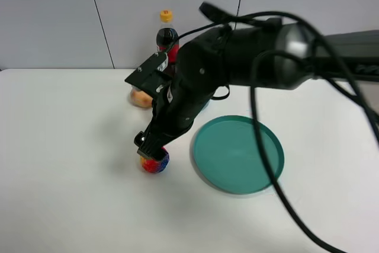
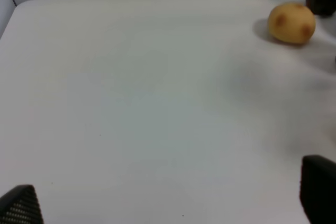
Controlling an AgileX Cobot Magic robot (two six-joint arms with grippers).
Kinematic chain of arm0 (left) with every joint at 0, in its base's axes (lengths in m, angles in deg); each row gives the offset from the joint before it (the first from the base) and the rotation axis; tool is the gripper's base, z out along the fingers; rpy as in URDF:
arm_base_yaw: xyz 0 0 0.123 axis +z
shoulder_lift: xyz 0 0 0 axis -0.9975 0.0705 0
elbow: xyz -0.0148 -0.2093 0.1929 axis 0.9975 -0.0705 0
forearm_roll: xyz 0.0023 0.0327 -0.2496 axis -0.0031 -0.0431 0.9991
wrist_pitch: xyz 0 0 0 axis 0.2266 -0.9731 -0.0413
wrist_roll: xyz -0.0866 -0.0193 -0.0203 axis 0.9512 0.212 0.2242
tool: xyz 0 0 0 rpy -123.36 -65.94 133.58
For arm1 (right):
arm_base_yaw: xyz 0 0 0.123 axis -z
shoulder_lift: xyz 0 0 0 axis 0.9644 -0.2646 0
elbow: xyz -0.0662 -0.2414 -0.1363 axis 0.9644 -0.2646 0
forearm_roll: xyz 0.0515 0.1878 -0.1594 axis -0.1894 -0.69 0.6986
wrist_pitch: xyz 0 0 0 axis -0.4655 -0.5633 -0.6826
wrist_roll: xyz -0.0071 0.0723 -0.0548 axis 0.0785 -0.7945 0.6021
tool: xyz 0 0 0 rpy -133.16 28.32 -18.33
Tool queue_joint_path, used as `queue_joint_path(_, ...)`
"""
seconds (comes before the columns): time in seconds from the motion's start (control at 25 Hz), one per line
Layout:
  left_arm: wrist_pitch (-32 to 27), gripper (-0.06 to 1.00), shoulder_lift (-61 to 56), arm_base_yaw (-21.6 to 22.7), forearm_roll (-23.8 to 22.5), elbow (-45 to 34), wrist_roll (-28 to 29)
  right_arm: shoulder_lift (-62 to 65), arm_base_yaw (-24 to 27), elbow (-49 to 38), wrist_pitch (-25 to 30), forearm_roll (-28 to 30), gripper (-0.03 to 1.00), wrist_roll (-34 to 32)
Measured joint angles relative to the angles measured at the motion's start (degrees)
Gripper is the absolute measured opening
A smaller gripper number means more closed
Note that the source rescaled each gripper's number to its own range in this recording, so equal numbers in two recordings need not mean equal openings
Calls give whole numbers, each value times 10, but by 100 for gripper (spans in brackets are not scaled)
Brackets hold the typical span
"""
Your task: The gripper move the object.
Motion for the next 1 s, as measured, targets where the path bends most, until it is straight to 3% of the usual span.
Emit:
queue_joint_path(0.2, 0, 100, 0, 0, 0, 0, 0, 94, 0, 0, 38, -44, 100, 0)
queue_joint_path(0.44, 0, 100, 0, 0, 0, 0, 0, 160, 30, 0, 65, -41, 100, 0)
queue_joint_path(1.0, 0, 100, 0, 0, 0, 0, 0, 215, 302, 0, 201, 23, 100, 11)
